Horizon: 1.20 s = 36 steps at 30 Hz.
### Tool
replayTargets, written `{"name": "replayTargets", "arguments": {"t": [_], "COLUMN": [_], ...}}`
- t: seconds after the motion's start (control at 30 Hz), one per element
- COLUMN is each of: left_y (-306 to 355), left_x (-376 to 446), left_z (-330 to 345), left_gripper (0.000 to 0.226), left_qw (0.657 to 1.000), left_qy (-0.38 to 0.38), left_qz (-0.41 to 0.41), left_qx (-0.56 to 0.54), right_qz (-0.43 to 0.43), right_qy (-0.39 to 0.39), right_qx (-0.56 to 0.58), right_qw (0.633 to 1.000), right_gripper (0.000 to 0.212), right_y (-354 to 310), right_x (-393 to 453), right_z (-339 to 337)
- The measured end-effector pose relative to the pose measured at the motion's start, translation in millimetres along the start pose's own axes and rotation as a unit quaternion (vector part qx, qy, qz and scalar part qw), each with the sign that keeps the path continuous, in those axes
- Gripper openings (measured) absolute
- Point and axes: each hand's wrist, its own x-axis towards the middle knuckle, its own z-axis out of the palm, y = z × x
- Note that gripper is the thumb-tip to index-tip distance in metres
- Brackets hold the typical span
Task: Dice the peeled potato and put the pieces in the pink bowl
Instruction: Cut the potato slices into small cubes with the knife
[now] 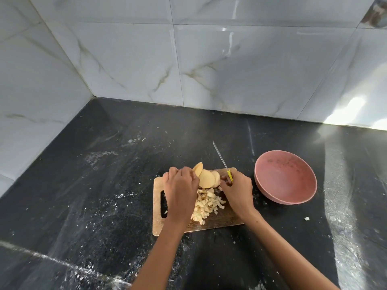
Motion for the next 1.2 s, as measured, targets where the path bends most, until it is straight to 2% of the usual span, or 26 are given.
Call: {"name": "replayTargets", "arguments": {"t": [0.13, 0.23, 0.37, 0.47, 0.57, 0.63, 0.7, 0.8, 0.9, 1.0, 1.07, 1.2], "left_y": [-3.5, -10.4, -14.6, -17.1, -9.7, 3.2, 17.1, 31.0, 31.5, 25.5, 23.1, 20.6], "left_x": [0.2, 3.6, 3.9, -1.8, -10.6, -16.1, -20.3, -24.2, -27.0, -28.1, -28.3, -28.1], "left_z": [0.0, -2.1, -14.9, -24.1, -28.4, -25.9, -19.7, -6.0, 6.9, 21.3, 28.8, 27.1], "left_gripper": [0.009, 0.005, 0.009, 0.012, 0.013, 0.014, 0.017, 0.02, 0.03, 0.039, 0.034, 0.011], "left_qw": [0.997, 0.993, 0.987, 0.986, 0.984, 0.969, 0.96, 0.966, 0.977, 0.959, 0.95, 0.953], "left_qy": [0.011, 0.023, 0.044, 0.016, -0.063, -0.12, -0.152, -0.17, -0.156, -0.199, -0.204, -0.175], "left_qz": [-0.068, -0.11, -0.151, -0.159, -0.111, -0.079, -0.051, 0.021, 0.121, 0.2, 0.234, 0.245], "left_qx": [-0.031, -0.038, -0.036, -0.053, -0.125, -0.203, -0.231, -0.191, -0.082, 0.018, 0.028, 0.022], "right_qz": [-0.035, -0.042, -0.026, -0.041, -0.062, -0.066, -0.045, 0.001, 0.029, 0.056, 0.064, 0.06], "right_qy": [-0.012, -0.03, -0.027, -0.032, -0.075, -0.104, -0.113, -0.086, -0.02, 0.008, 0.009, 0.013], "right_qx": [0.017, -0.008, -0.031, -0.027, 0.046, 0.046, 0.053, 0.062, 0.032, 0.035, 0.04, 0.032], "right_qw": [0.999, 0.999, 0.999, 0.998, 0.994, 0.991, 0.991, 0.994, 0.999, 0.998, 0.997, 0.998], "right_gripper": [0.016, 0.032, 0.022, 0.021, 0.024, 0.015, 0.026, 0.04, 0.037, 0.041, 0.044, 0.045], "right_y": [-6.7, -9.7, -9.1, -9.4, -13.0, -7.7, 4.2, 24.3, 36.4, 34.8, 33.2, 34.6], "right_x": [-9.3, -11.0, -0.2, 3.2, -10.7, -23.8, -35.3, -48.1, -58.7, -67.4, -69.0, -67.8], "right_z": [1.7, 8.6, 7.5, -4.4, -30.3, -47.1, -60.0, -73.8, -76.2, -71.6, -66.2, -55.1]}}
